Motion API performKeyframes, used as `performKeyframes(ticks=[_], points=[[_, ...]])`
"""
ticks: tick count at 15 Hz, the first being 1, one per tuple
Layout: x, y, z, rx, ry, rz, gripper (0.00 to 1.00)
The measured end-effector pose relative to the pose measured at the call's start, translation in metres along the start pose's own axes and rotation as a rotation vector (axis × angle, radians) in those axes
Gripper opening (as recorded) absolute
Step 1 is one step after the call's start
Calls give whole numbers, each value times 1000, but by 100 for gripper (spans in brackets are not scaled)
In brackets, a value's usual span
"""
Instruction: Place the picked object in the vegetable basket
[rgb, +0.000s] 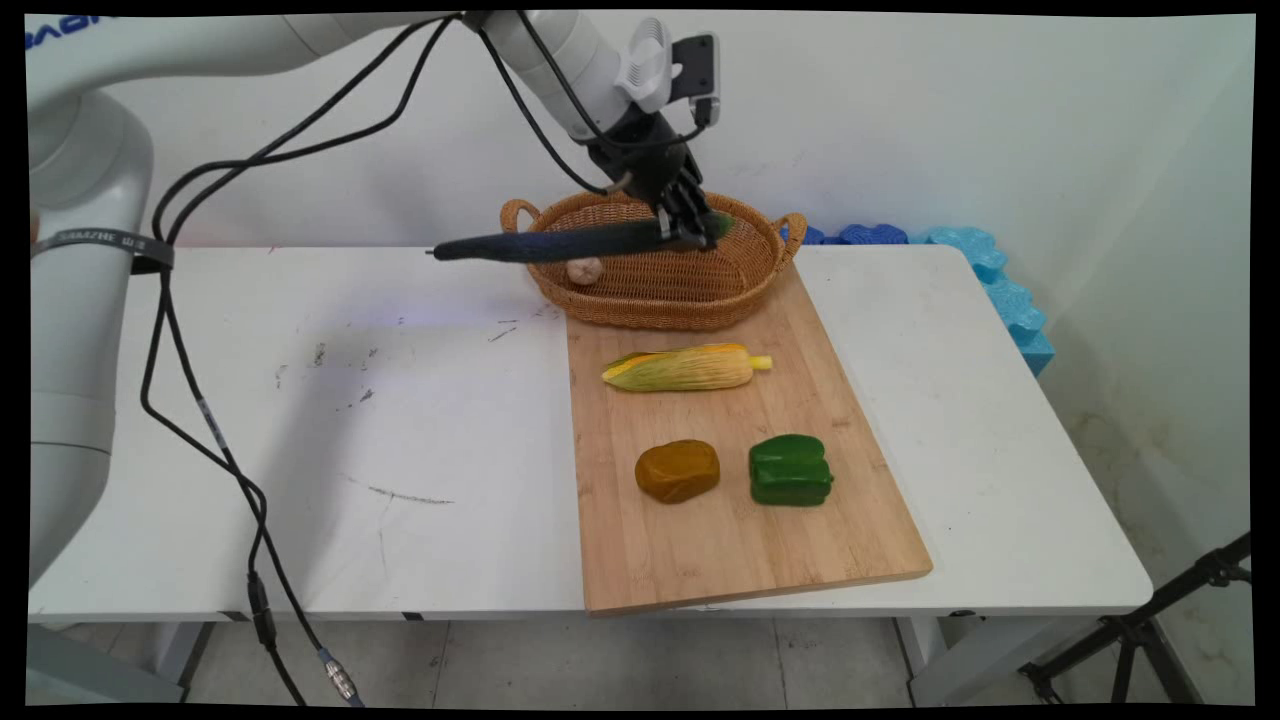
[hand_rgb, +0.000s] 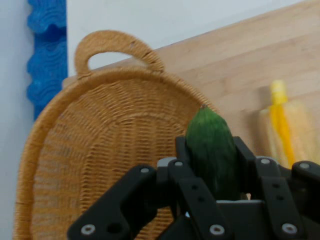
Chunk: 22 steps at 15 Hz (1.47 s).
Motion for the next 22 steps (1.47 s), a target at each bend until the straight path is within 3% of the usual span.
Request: performKeyframes(ticks=[8,18,19,22], points=[[-20,-42,33,35,-22,-3,0],[-36,-55,86,55,-33,-73,0],[-37,-55,89,56,-33,-79,100],[-39,-55,98,58,-33,-90,100]])
